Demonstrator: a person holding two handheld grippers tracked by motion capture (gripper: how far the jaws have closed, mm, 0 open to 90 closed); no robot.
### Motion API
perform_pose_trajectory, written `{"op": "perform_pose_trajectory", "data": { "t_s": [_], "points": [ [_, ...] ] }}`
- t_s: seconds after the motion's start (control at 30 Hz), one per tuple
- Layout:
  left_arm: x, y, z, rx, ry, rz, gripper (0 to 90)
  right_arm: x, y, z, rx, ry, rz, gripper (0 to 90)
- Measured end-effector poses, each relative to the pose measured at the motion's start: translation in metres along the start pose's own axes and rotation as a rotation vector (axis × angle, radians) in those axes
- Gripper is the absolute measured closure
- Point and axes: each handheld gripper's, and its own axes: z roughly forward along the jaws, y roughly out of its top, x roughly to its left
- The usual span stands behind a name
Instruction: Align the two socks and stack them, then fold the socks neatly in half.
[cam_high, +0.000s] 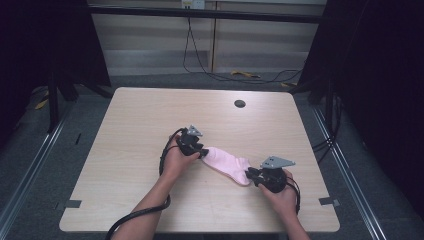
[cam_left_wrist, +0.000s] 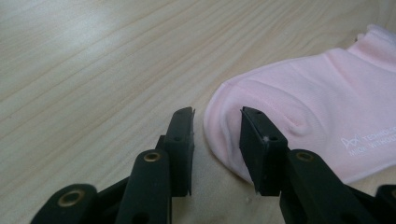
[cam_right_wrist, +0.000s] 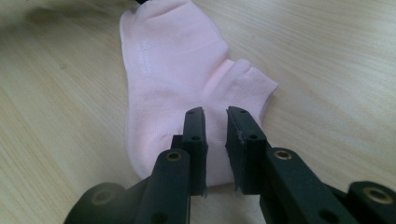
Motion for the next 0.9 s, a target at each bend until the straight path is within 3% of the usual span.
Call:
{"op": "perform_pose_trajectory", "data": {
  "t_s": [0.23,0.5,0.77,0.9],
  "points": [
    [-0.0023,0.0016,0.0002,0.015,-0.006,0.003,70.7,0.0002,-0.0003,0.0002,-0.002,-0.004,-0.001,77.3],
    [-0.0024,0.0029,0.0009,0.025,-0.038,-0.032,80.3,0.0013,-0.0005,0.0007,0.000,-0.005,-0.004,76.9],
    [-0.0063,0.0049,0.0001,0.048,-0.029,-0.018,85.9,0.0008,0.0010,-0.0005,-0.005,-0.006,0.008,76.4],
    [-0.0062,0.0033,0.0008,0.027,-0.027,-0.024,86.6,-0.0001,0.0008,-0.0010,-0.005,-0.007,0.009,76.2]
  ]
}}
